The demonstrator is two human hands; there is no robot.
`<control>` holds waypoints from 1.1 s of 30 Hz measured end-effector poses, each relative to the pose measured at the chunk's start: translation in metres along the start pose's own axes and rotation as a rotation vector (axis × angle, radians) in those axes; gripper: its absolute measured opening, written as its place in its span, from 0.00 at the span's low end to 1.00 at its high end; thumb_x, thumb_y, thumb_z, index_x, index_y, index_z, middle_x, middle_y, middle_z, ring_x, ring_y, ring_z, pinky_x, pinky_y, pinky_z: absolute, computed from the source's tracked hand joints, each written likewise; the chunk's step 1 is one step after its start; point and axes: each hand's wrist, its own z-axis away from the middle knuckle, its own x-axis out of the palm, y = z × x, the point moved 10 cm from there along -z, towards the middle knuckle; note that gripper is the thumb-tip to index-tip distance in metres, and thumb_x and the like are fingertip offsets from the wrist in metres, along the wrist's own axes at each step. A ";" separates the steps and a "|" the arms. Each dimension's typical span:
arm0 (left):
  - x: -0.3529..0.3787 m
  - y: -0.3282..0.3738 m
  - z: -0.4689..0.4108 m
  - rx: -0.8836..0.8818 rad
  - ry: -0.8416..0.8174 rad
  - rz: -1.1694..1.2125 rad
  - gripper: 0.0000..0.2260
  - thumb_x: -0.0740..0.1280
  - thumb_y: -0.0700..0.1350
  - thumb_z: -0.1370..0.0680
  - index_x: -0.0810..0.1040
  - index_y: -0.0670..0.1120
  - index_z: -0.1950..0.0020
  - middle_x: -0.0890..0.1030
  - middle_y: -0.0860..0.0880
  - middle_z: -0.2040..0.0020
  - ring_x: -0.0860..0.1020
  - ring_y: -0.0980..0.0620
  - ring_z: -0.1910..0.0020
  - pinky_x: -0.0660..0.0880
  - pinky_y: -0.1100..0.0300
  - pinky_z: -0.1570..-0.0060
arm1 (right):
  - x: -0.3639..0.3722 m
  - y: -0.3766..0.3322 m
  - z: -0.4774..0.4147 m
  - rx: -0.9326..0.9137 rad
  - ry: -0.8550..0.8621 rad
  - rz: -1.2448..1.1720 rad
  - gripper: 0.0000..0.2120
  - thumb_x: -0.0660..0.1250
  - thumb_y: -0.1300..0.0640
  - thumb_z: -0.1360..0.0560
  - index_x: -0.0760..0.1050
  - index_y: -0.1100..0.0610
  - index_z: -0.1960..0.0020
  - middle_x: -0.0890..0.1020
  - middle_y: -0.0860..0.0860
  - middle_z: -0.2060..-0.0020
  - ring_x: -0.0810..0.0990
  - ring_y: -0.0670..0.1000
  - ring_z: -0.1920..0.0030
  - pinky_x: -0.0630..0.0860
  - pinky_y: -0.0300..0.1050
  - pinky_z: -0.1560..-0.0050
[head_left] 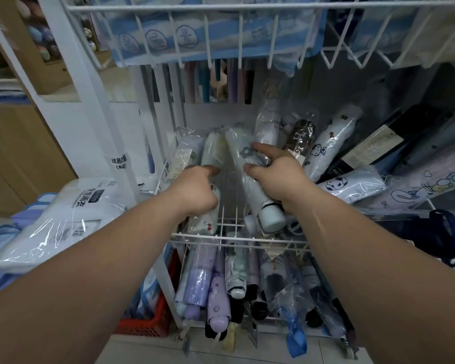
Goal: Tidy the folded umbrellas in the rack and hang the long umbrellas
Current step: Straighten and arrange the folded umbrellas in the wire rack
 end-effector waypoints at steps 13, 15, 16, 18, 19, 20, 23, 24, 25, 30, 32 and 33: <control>0.026 0.020 0.003 0.306 0.005 -0.910 0.25 0.67 0.64 0.26 0.74 0.59 0.30 0.71 0.48 0.28 0.69 0.42 0.30 0.67 0.41 0.32 | -0.005 0.003 0.008 0.002 0.037 -0.029 0.25 0.73 0.51 0.26 0.74 0.44 0.30 0.79 0.47 0.36 0.79 0.49 0.40 0.76 0.47 0.36; 0.035 0.018 0.006 0.376 -0.097 -0.937 0.25 0.61 0.63 0.22 0.67 0.64 0.24 0.57 0.53 0.18 0.52 0.42 0.19 0.48 0.32 0.25 | -0.007 0.000 0.008 -0.006 0.053 -0.034 0.22 0.73 0.52 0.26 0.76 0.43 0.33 0.79 0.47 0.42 0.81 0.50 0.44 0.78 0.48 0.40; 0.036 0.014 0.005 0.366 -0.142 -0.942 0.24 0.59 0.62 0.20 0.65 0.64 0.23 0.54 0.55 0.17 0.47 0.43 0.18 0.42 0.30 0.26 | -0.007 0.000 0.007 -0.006 0.061 -0.039 0.20 0.73 0.53 0.27 0.77 0.43 0.36 0.79 0.47 0.44 0.82 0.51 0.48 0.80 0.50 0.43; 0.032 0.006 0.002 0.313 -0.169 -0.955 0.24 0.56 0.63 0.19 0.65 0.64 0.23 0.55 0.57 0.17 0.44 0.45 0.17 0.38 0.27 0.27 | -0.005 -0.001 0.008 0.017 0.065 -0.045 0.15 0.74 0.53 0.28 0.78 0.43 0.43 0.80 0.48 0.49 0.83 0.53 0.55 0.83 0.54 0.51; 0.028 0.002 0.001 0.285 -0.161 -0.954 0.24 0.55 0.64 0.19 0.65 0.63 0.23 0.55 0.57 0.17 0.44 0.45 0.17 0.38 0.25 0.28 | -0.004 0.000 0.008 0.035 0.068 -0.052 0.14 0.74 0.53 0.29 0.78 0.44 0.45 0.80 0.48 0.50 0.83 0.54 0.56 0.83 0.56 0.53; 0.025 -0.002 -0.001 0.254 -0.153 -0.934 0.24 0.54 0.64 0.19 0.65 0.63 0.23 0.56 0.57 0.17 0.44 0.46 0.17 0.37 0.24 0.29 | -0.003 0.000 0.008 0.055 0.069 -0.071 0.13 0.75 0.54 0.29 0.78 0.44 0.47 0.80 0.49 0.50 0.84 0.55 0.56 0.83 0.58 0.54; 0.013 -0.014 -0.004 0.162 -0.181 -0.744 0.24 0.54 0.61 0.19 0.64 0.63 0.22 0.55 0.59 0.17 0.44 0.49 0.17 0.36 0.25 0.29 | 0.015 0.003 0.009 0.163 -0.012 -0.251 0.13 0.75 0.57 0.28 0.77 0.48 0.45 0.81 0.54 0.49 0.83 0.58 0.57 0.84 0.61 0.56; 0.009 -0.016 -0.004 0.142 -0.197 -0.697 0.23 0.55 0.59 0.18 0.65 0.62 0.22 0.56 0.59 0.18 0.45 0.50 0.17 0.36 0.26 0.28 | 0.026 0.002 0.010 0.203 -0.069 -0.303 0.14 0.74 0.57 0.26 0.77 0.50 0.43 0.81 0.56 0.48 0.82 0.58 0.58 0.83 0.59 0.57; 0.006 -0.017 -0.003 0.131 -0.208 -0.673 0.23 0.57 0.57 0.18 0.66 0.62 0.22 0.57 0.60 0.18 0.46 0.51 0.17 0.36 0.26 0.28 | 0.037 0.001 0.012 0.227 -0.112 -0.310 0.15 0.74 0.58 0.26 0.76 0.51 0.41 0.81 0.57 0.47 0.81 0.57 0.58 0.82 0.56 0.58; 0.004 -0.028 -0.006 0.163 -0.215 -0.687 0.28 0.65 0.58 0.22 0.64 0.65 0.23 0.58 0.58 0.18 0.41 0.51 0.18 0.40 0.24 0.29 | 0.044 -0.011 0.000 0.040 0.000 0.242 0.16 0.71 0.53 0.24 0.74 0.51 0.37 0.77 0.49 0.48 0.78 0.52 0.52 0.76 0.43 0.51; 0.005 -0.030 -0.009 0.167 -0.204 -0.671 0.28 0.66 0.60 0.23 0.65 0.65 0.23 0.58 0.58 0.18 0.41 0.51 0.18 0.41 0.24 0.29 | 0.041 -0.009 -0.001 0.063 0.043 0.280 0.16 0.69 0.50 0.23 0.73 0.50 0.37 0.76 0.47 0.49 0.75 0.51 0.53 0.70 0.39 0.53; 0.005 -0.030 -0.010 0.170 -0.196 -0.654 0.29 0.67 0.60 0.24 0.65 0.65 0.23 0.59 0.58 0.18 0.42 0.51 0.18 0.42 0.24 0.29 | 0.041 -0.009 -0.002 0.070 0.043 0.294 0.16 0.69 0.49 0.23 0.73 0.50 0.36 0.77 0.47 0.48 0.76 0.51 0.52 0.70 0.39 0.52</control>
